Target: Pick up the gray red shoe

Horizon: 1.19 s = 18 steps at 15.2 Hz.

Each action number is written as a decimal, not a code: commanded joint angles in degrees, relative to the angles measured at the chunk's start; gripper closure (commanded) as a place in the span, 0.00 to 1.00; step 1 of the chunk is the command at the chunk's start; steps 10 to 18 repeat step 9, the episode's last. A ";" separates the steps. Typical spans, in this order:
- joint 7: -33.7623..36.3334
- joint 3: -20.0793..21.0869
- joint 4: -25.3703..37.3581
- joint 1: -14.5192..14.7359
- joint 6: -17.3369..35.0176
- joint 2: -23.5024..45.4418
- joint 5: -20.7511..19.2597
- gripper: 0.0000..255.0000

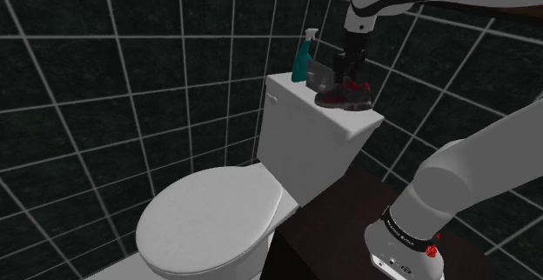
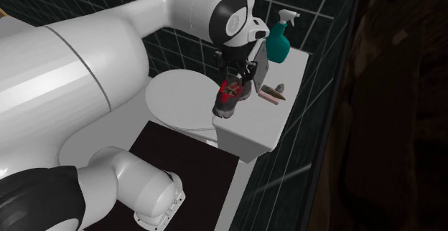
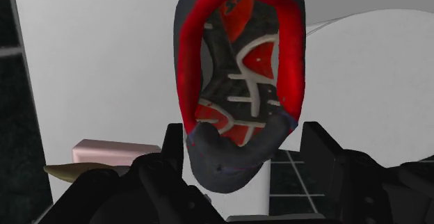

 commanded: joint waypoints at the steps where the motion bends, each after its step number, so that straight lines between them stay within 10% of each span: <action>1: -0.15 0.07 1.37 0.02 -1.39 -0.05 0.06 1.00; 18: -0.60 0.33 6.11 0.12 -6.09 -0.04 0.29 1.00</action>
